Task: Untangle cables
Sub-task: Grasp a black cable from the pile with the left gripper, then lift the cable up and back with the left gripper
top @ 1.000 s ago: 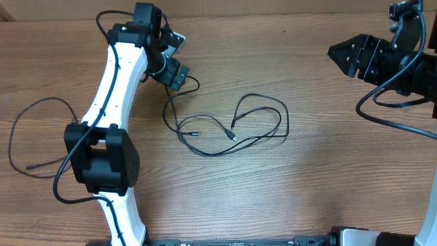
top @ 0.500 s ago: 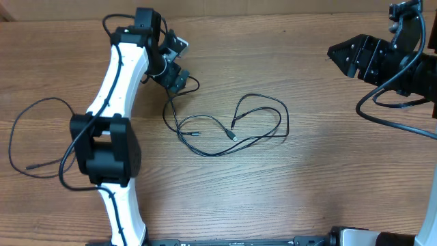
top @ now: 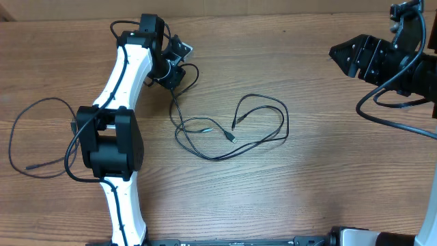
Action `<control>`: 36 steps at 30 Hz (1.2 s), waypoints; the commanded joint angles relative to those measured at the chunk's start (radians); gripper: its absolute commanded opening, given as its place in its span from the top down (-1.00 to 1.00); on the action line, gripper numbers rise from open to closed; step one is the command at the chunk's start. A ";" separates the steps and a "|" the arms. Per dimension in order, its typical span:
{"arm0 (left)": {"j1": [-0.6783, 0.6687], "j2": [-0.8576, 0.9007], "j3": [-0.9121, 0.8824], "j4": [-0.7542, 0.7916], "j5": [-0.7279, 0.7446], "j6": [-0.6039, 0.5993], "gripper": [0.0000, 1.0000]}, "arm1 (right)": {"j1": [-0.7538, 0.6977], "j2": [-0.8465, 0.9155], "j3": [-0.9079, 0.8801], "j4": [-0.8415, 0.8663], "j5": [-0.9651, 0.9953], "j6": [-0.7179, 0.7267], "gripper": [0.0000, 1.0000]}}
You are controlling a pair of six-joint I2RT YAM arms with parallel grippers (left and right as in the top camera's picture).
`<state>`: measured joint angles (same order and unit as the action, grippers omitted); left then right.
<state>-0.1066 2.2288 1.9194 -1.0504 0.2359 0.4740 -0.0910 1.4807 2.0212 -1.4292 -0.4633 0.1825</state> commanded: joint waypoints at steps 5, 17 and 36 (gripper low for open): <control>0.002 -0.056 0.005 -0.005 0.090 -0.089 0.92 | -0.002 0.002 0.000 -0.009 0.011 -0.006 -0.38; 0.002 -0.402 0.065 0.040 0.104 -0.139 0.92 | -0.002 0.002 0.000 -0.025 0.018 -0.010 -0.39; 0.002 -0.810 0.106 0.417 0.097 -0.293 0.92 | -0.002 0.002 0.000 -0.056 0.023 -0.036 -0.40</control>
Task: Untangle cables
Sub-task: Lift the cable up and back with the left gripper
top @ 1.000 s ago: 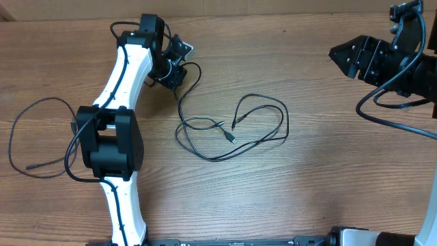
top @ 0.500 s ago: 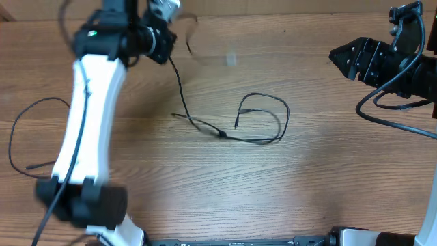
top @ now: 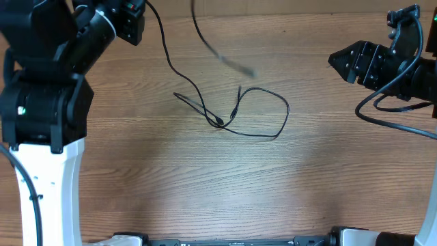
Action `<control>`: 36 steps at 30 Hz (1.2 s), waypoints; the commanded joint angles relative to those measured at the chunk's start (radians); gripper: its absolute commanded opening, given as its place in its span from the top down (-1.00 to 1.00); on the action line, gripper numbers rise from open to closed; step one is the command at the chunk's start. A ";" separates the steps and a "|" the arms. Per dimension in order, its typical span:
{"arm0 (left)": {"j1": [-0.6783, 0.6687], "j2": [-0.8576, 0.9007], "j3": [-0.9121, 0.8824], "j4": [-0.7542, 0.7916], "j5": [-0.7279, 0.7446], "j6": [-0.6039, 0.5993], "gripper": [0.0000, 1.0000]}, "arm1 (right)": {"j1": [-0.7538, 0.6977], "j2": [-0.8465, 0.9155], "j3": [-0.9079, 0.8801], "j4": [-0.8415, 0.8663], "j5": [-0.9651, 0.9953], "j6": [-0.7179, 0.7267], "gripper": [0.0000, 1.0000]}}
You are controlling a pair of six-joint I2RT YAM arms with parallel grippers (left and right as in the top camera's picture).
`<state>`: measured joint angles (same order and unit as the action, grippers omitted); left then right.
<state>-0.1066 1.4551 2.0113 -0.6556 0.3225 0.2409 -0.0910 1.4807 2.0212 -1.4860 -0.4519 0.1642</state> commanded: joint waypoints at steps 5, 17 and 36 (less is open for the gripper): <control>0.002 -0.082 0.016 0.100 0.006 -0.069 0.92 | -0.002 0.002 0.000 -0.006 0.011 -0.020 -0.40; 0.002 -0.095 0.037 0.274 -0.290 -0.133 0.92 | -0.002 0.002 0.000 -0.058 0.045 -0.095 -0.50; 0.002 -0.097 0.125 0.353 -0.570 -0.013 0.92 | -0.002 0.002 0.000 -0.057 0.051 -0.095 -0.61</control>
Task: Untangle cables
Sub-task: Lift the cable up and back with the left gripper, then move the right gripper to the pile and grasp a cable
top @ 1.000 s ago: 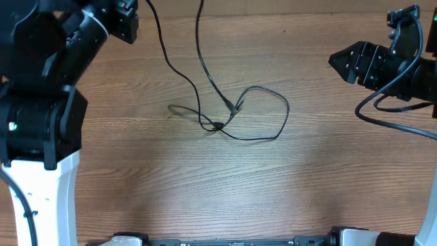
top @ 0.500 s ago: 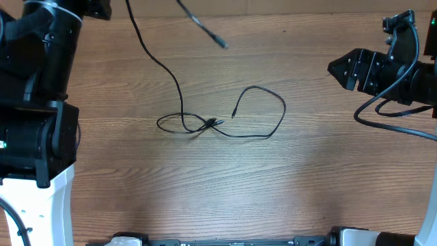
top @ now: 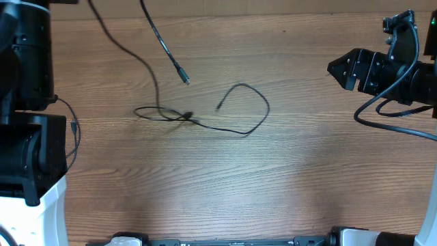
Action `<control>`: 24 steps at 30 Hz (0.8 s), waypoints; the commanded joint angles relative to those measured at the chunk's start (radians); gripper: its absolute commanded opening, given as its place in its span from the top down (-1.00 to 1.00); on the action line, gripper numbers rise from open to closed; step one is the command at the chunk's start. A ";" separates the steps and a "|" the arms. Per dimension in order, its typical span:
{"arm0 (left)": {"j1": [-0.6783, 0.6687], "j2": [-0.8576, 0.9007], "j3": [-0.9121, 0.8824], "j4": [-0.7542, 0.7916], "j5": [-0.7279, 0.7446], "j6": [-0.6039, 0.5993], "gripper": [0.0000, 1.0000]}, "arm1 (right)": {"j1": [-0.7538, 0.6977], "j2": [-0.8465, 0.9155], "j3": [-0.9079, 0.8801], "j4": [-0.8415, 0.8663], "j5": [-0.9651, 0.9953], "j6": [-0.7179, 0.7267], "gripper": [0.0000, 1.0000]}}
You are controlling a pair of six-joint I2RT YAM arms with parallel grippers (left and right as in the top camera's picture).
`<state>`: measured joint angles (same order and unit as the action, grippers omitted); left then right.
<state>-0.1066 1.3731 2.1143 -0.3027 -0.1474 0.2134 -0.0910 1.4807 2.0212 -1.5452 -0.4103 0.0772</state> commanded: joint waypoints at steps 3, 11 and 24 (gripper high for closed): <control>0.002 -0.015 0.022 -0.028 -0.095 -0.002 0.91 | -0.002 0.003 0.000 0.002 0.010 -0.009 -0.65; 0.002 -0.003 0.021 -0.079 -0.008 -0.020 0.92 | 0.026 0.004 -0.037 -0.016 -0.086 -0.227 -1.00; 0.002 0.007 0.021 -0.171 -0.013 -0.035 0.92 | 0.251 0.040 -0.354 0.164 -0.119 -0.409 -1.00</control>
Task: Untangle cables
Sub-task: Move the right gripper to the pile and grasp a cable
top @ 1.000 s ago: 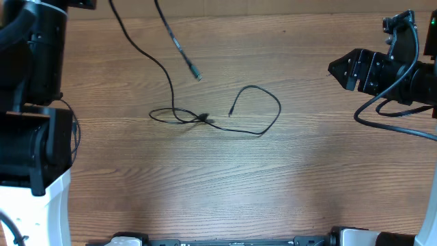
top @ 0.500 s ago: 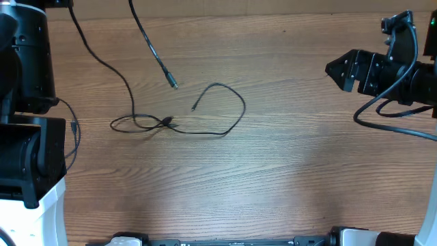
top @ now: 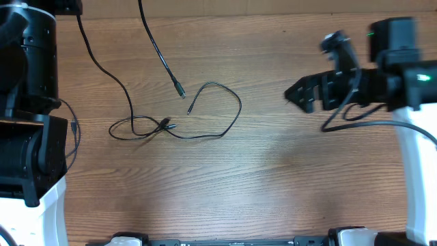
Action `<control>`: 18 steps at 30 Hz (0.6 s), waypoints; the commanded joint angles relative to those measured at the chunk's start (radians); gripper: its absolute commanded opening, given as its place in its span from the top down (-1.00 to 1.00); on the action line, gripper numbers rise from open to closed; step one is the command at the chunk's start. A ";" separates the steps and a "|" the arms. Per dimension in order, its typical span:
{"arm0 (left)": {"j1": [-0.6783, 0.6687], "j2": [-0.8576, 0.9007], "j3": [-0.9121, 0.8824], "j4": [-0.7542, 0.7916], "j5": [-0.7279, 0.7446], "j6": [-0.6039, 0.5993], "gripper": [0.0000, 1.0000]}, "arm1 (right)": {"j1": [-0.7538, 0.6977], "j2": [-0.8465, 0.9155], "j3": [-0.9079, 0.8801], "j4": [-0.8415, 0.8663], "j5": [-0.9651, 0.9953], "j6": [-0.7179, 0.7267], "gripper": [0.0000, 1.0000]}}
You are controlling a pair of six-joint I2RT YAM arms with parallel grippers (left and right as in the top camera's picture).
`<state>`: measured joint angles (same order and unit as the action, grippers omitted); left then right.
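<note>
Thin black cables lie tangled on the wooden table, with a knot (top: 164, 124) left of centre and a wide loop (top: 238, 108) to its right. One strand (top: 102, 66) climbs from the tangle to the top left corner. There my left gripper (top: 68, 7) holds it, mostly cut off by the frame edge. A second strand ends in a dangling plug (top: 179, 89). My right gripper (top: 289, 93) points left, apart from the loop; its jaws cannot be made out.
My left arm's big black and white body (top: 31, 130) fills the left edge, with its own cord (top: 72, 133) beside it. The right arm (top: 403, 82) and its looping cord (top: 341, 116) take up the right side. The table's far edge runs along the top.
The right gripper has moved left and nearer, from the right edge toward the table's middle. The tangle has shifted left: knot and loop both lie farther left than before.
At first the left gripper was low at the upper end of cables lying in loose loops. Then the arm stood raised at the top left with strands lifted and the loops drawn tighter. The tangle then lay farther left each time, and now the right gripper has come toward it.
</note>
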<state>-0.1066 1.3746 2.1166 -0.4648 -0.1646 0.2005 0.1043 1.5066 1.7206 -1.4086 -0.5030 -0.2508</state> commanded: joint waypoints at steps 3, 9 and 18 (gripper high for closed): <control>0.002 0.019 0.019 -0.023 0.003 -0.021 0.92 | 0.138 0.040 -0.117 0.090 -0.027 -0.121 -1.00; 0.002 0.031 0.019 -0.031 0.005 -0.022 0.92 | 0.278 0.095 -0.189 0.221 -0.023 -0.172 -1.00; 0.002 0.031 0.019 -0.036 0.000 -0.021 0.92 | 0.414 0.207 -0.224 0.356 -0.022 -0.283 -1.00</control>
<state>-0.1066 1.4086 2.1166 -0.5034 -0.1650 0.1925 0.4881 1.6714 1.5085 -1.0779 -0.5175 -0.4801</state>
